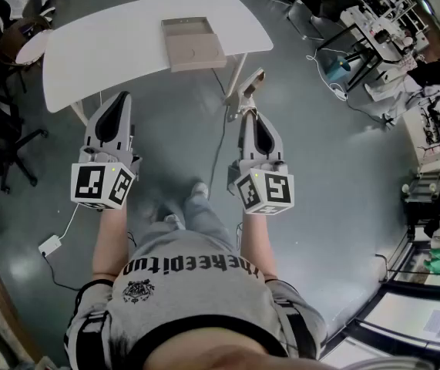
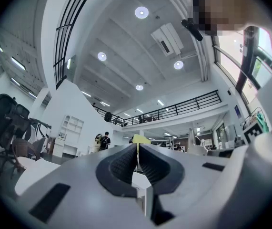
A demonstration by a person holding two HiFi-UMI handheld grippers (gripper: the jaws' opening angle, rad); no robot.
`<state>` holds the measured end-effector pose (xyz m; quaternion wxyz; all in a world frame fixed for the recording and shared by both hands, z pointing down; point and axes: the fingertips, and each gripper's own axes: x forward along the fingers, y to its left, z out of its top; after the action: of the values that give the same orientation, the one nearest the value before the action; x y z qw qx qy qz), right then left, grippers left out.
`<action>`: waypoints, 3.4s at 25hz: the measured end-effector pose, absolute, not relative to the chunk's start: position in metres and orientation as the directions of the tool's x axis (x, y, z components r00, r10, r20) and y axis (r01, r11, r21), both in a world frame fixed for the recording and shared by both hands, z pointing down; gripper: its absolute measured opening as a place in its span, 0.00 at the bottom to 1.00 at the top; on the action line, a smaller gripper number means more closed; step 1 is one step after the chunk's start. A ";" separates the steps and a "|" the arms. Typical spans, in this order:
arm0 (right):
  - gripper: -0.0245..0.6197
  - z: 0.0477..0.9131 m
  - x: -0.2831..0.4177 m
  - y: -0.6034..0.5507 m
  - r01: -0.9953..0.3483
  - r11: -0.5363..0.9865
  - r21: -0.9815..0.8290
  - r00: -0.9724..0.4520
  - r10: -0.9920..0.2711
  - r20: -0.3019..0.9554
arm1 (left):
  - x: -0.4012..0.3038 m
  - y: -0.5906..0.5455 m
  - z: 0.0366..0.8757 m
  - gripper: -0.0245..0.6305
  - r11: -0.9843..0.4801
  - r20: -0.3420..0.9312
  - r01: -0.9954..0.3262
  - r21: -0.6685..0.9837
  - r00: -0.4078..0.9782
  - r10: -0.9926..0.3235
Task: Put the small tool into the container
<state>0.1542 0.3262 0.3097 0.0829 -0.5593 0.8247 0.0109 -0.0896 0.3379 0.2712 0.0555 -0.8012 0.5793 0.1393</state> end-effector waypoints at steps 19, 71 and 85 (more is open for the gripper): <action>0.05 0.306 0.155 0.309 -0.927 0.357 -0.111 -0.339 -0.928 -0.155 | -0.092 0.326 0.268 0.06 -0.327 -0.291 -0.940 0.096 0.288 -0.913; 0.05 0.307 0.181 -0.085 -0.841 0.529 -0.116 -0.510 -0.845 -0.158 | -0.034 -0.033 0.259 0.06 -0.197 -0.243 -0.979 0.053 0.179 -0.953; 0.05 0.309 0.129 -0.183 -0.883 0.458 -0.102 -0.441 -0.884 -0.154 | -0.086 -0.153 0.263 0.06 -0.290 -0.248 -0.955 0.064 0.266 -0.932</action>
<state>0.1287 -0.1832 0.3091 0.0926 -0.5206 0.8487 -0.0034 -0.0862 -0.1527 0.2633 0.0488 -0.7942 0.5938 0.1194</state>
